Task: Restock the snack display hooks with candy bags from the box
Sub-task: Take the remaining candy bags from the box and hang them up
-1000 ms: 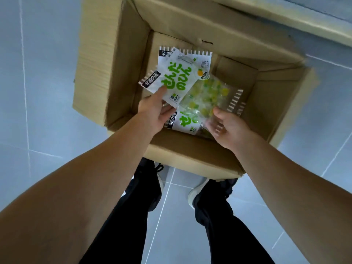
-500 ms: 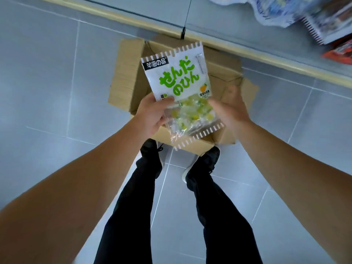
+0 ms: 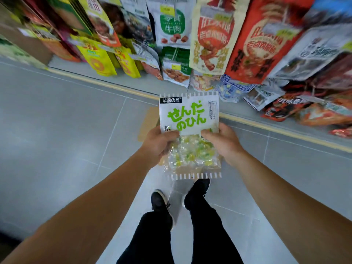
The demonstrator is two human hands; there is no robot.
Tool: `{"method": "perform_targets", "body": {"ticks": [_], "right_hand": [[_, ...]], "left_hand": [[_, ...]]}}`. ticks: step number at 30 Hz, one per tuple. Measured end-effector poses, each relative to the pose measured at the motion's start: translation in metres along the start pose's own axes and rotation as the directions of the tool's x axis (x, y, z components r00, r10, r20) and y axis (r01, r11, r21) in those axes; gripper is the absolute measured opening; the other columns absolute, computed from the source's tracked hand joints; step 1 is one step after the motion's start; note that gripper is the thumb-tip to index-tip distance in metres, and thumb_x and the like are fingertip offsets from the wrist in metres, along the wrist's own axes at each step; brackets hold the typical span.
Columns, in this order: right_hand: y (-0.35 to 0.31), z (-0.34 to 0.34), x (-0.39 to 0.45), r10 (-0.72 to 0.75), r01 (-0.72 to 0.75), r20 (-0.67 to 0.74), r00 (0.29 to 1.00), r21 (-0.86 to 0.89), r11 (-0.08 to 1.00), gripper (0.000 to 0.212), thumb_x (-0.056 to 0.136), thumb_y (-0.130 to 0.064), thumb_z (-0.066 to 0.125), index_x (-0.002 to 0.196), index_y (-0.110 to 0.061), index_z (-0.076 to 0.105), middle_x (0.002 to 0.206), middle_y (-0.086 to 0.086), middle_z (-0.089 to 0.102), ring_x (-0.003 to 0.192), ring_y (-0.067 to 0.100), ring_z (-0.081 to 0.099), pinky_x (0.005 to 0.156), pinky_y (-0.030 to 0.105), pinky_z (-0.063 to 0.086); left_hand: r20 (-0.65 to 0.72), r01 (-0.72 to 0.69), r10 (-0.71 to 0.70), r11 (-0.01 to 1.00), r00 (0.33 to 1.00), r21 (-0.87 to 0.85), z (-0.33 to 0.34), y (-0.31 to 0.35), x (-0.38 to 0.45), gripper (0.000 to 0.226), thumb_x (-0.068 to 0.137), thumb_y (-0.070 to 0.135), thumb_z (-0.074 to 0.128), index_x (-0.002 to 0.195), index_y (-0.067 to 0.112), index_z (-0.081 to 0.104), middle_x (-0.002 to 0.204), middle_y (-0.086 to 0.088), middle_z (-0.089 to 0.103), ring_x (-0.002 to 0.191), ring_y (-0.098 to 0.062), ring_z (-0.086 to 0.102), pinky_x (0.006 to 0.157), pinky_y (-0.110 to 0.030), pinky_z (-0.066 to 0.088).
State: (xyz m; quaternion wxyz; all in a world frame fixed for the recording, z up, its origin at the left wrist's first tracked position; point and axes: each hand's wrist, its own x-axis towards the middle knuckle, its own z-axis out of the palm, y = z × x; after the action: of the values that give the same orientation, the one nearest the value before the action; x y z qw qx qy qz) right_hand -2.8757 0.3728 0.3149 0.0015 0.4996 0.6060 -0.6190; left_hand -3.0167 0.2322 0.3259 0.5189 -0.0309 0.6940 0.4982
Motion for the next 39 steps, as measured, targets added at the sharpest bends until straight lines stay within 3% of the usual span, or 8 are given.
{"method": "perform_targets", "body": {"ticks": [5, 16, 21, 24, 26, 31, 36, 39], "right_hand": [[-0.031, -0.008, -0.088, -0.110, 0.110, -0.057, 0.992, 0.009, 0.994, 0.024, 0.083, -0.032, 0.069, 0.106, -0.028, 0.064, 0.095, -0.014, 0.069, 0.088, 0.005, 0.065, 0.074, 0.029, 0.049], [-0.061, -0.020, -0.269, -0.347, 0.342, -0.200, 0.916, -0.058, 0.938, 0.026, 0.087, -0.033, 0.067, 0.113, -0.029, 0.063, 0.104, -0.014, 0.070, 0.097, 0.009, 0.065, 0.087, 0.034, 0.053], [-0.087, -0.066, -0.335, -0.428, 0.401, -0.239, 0.872, -0.155, 0.903, 0.024, 0.089, -0.038, 0.065, 0.106, -0.021, 0.060, 0.101, -0.003, 0.065, 0.092, 0.013, 0.062, 0.071, 0.030, 0.048], [-0.096, -0.098, -0.363, -0.456, 0.420, -0.304, 0.836, -0.180, 0.889, 0.043, 0.082, -0.046, 0.067, 0.112, -0.015, 0.060, 0.111, 0.007, 0.067, 0.099, 0.024, 0.064, 0.089, 0.041, 0.052], [-0.098, -0.128, -0.383, -0.492, 0.456, -0.334, 0.804, -0.184, 0.871, 0.032, 0.086, -0.040, 0.067, 0.110, -0.020, 0.063, 0.109, 0.001, 0.068, 0.098, 0.018, 0.065, 0.092, 0.042, 0.052], [-0.098, -0.221, -0.429, -0.546, 0.505, -0.376, 0.749, -0.211, 0.837, 0.017, 0.089, -0.037, 0.066, 0.085, -0.024, 0.054, 0.092, -0.006, 0.059, 0.084, 0.012, 0.057, 0.065, 0.031, 0.042], [-0.097, -0.316, -0.472, -0.592, 0.554, -0.406, 0.696, -0.220, 0.803, 0.022, 0.091, -0.032, 0.067, 0.078, -0.026, 0.050, 0.083, -0.007, 0.057, 0.078, 0.012, 0.056, 0.060, 0.026, 0.037], [-0.102, -0.378, -0.491, -0.624, 0.578, -0.457, 0.633, -0.257, 0.775, 0.027, 0.089, -0.033, 0.069, 0.075, -0.020, 0.050, 0.074, -0.007, 0.054, 0.070, 0.013, 0.053, 0.055, 0.028, 0.034]], "left_hand": [[0.048, -0.164, 0.162, 0.986, 0.986, 0.027, -0.005, 0.023, -0.093, 0.008, 0.079, 0.011, 0.071, 0.086, 0.009, 0.068, 0.072, -0.010, 0.063, 0.071, -0.025, 0.050, 0.059, -0.030, 0.034], [0.213, -0.469, 0.448, 0.881, 0.868, 0.060, -0.012, 0.038, -0.253, 0.010, 0.088, 0.001, 0.064, 0.094, 0.009, 0.067, 0.066, 0.005, 0.067, 0.054, -0.009, 0.061, 0.048, -0.018, 0.045], [0.262, -0.571, 0.533, 0.815, 0.805, 0.098, 0.017, 0.063, -0.312, 0.012, 0.087, 0.011, 0.068, 0.098, 0.014, 0.070, 0.082, 0.002, 0.073, 0.074, -0.016, 0.064, 0.069, -0.030, 0.046], [0.295, -0.629, 0.583, 0.773, 0.757, 0.083, 0.046, 0.075, -0.341, 0.011, 0.088, 0.012, 0.068, 0.096, 0.019, 0.068, 0.081, 0.006, 0.073, 0.077, -0.017, 0.065, 0.068, -0.031, 0.045], [0.318, -0.668, 0.615, 0.740, 0.722, 0.086, 0.075, 0.082, -0.360, 0.016, 0.086, 0.015, 0.069, 0.101, 0.019, 0.069, 0.093, 0.001, 0.075, 0.085, -0.022, 0.067, 0.072, -0.036, 0.046], [0.336, -0.724, 0.672, 0.689, 0.660, 0.042, 0.168, 0.095, -0.408, 0.018, 0.084, 0.013, 0.070, 0.101, 0.018, 0.070, 0.095, -0.005, 0.075, 0.080, -0.023, 0.068, 0.071, -0.036, 0.048], [0.337, -0.765, 0.712, 0.643, 0.616, 0.040, 0.263, 0.106, -0.451, 0.022, 0.085, 0.017, 0.070, 0.106, 0.015, 0.069, 0.098, -0.004, 0.075, 0.080, -0.016, 0.071, 0.068, -0.029, 0.045], [0.334, -0.810, 0.757, 0.586, 0.562, 0.036, 0.321, 0.121, -0.476, 0.019, 0.082, 0.017, 0.070, 0.101, 0.018, 0.072, 0.095, -0.006, 0.076, 0.067, -0.016, 0.067, 0.054, -0.021, 0.042]]}}
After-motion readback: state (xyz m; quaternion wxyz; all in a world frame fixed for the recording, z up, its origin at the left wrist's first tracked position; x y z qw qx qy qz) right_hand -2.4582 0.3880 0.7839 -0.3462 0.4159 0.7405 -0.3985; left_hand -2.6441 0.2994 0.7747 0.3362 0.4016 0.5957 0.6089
